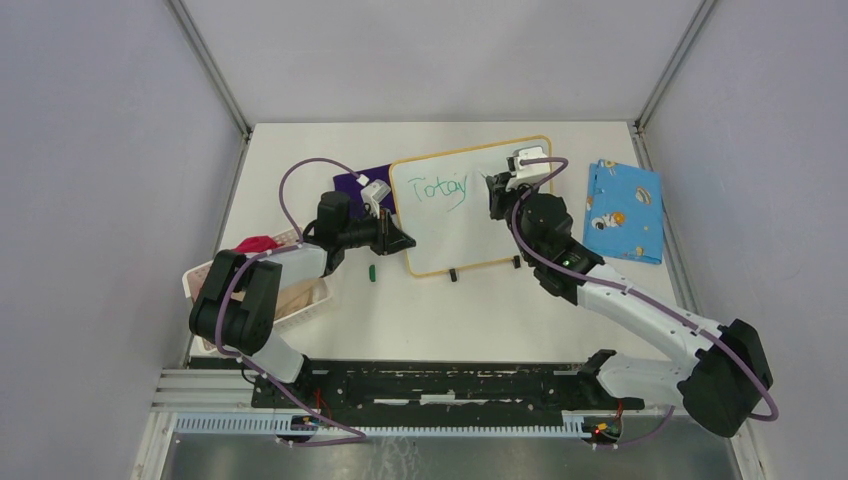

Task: Write a sentence on the whiteboard

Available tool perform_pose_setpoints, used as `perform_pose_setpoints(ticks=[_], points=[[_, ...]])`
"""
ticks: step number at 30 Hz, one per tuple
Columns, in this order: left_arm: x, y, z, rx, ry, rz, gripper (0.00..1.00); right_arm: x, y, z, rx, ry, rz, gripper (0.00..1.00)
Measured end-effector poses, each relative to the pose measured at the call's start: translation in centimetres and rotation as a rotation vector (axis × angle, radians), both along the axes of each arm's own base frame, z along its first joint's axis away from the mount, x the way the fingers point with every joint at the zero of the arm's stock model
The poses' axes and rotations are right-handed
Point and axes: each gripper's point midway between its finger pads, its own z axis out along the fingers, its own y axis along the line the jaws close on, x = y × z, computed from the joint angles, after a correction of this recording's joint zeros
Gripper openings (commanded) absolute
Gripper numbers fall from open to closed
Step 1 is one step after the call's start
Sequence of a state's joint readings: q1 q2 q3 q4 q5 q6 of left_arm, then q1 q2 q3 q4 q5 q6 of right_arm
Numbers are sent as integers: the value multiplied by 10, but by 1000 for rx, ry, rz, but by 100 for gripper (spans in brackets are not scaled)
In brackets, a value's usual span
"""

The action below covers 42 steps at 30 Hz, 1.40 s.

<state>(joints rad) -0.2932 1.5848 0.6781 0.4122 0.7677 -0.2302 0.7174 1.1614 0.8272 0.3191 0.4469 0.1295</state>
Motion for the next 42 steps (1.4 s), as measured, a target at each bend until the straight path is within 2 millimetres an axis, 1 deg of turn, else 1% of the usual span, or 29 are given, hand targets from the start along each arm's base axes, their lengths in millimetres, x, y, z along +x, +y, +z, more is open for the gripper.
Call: perform_pose_setpoints(ticks=[19,42], points=[[0,0,0,0,1,-1,2,10,4,-23,-33,46,1,0],[-1,-1,0,3,6,-1,2,14,5,-28,-27,55,0,0]])
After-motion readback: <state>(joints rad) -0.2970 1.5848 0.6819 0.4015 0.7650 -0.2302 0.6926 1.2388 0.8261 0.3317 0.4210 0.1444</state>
